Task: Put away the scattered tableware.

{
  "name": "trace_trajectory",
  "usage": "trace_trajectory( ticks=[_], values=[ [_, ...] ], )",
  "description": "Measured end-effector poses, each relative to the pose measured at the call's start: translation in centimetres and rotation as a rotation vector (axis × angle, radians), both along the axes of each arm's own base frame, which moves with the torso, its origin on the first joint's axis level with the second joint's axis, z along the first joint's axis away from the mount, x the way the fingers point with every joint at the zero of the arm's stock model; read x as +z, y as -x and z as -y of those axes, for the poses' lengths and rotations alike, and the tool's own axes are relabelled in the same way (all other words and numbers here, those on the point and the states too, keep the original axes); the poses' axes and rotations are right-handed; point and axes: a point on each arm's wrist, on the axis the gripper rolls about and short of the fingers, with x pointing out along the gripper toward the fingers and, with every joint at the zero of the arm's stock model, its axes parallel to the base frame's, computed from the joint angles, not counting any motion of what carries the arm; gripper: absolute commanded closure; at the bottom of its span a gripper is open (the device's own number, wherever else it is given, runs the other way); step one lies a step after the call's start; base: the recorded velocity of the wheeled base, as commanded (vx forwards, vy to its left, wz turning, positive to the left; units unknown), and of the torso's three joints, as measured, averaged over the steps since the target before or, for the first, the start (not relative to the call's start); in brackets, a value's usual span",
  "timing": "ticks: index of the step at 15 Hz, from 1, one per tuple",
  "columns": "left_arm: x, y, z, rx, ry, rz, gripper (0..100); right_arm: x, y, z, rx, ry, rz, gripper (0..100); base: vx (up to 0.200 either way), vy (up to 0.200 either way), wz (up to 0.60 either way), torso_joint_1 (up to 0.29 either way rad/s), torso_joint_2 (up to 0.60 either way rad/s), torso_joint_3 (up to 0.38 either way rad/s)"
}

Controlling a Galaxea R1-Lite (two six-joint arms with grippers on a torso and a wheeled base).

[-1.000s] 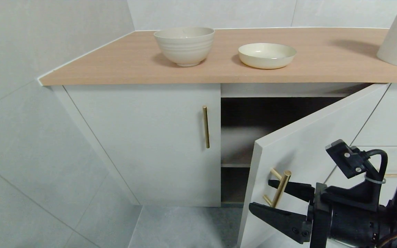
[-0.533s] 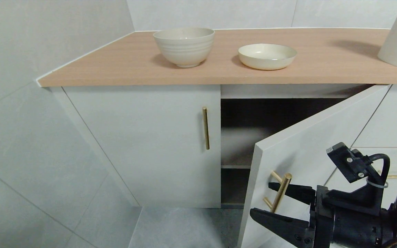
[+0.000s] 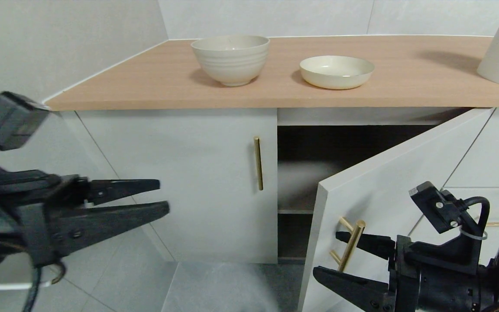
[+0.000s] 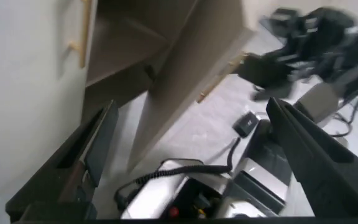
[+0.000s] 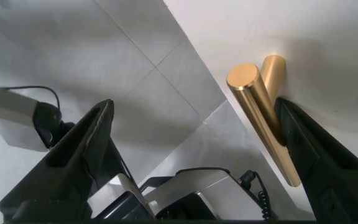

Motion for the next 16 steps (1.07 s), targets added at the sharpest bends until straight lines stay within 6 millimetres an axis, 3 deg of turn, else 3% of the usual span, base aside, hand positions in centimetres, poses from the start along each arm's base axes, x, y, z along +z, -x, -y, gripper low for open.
trace_trajectory(
  ticks=[3, 5, 8, 13, 14, 16],
  values=[
    [-3.2, -4.5, 3.7, -0.028, -0.001, -0.001, 0, -0.3, 0.1, 0.2, 0.0, 0.012, -0.01, 0, 0.0, 0.0, 0.0, 0.0, 0.0, 0.0],
    [-5.1, -6.0, 6.2, 0.021, 0.011, -0.039, 0, -0.5, 0.2, 0.2, 0.001, 0.016, -0.014, 0, 0.0, 0.0, 0.0, 0.0, 0.0, 0.0],
    [-6.8, -5.7, 10.1, -0.009, 0.039, -0.128, 0, -0.6, 0.2, 0.2, 0.002, 0.02, -0.018, 0, 0.0, 0.0, 0.0, 0.0, 0.0, 0.0],
    [-8.7, -5.8, 13.0, -0.075, 0.028, -0.147, 0, -0.8, 0.3, 0.4, 0.001, 0.029, -0.025, 0, 0.0, 0.0, 0.0, 0.0, 0.0, 0.0],
    [-9.0, -5.9, 13.2, -0.063, 0.028, -0.148, 100, -0.8, 0.3, 0.4, 0.001, 0.029, -0.025, 0, 0.0, 0.0, 0.0, 0.0, 0.0, 0.0],
    [-9.3, -6.1, 13.4, -0.053, 0.023, -0.156, 100, -0.9, 0.4, 0.4, 0.001, 0.031, -0.026, 0, 0.0, 0.0, 0.0, 0.0, 0.0, 0.0]
  ],
)
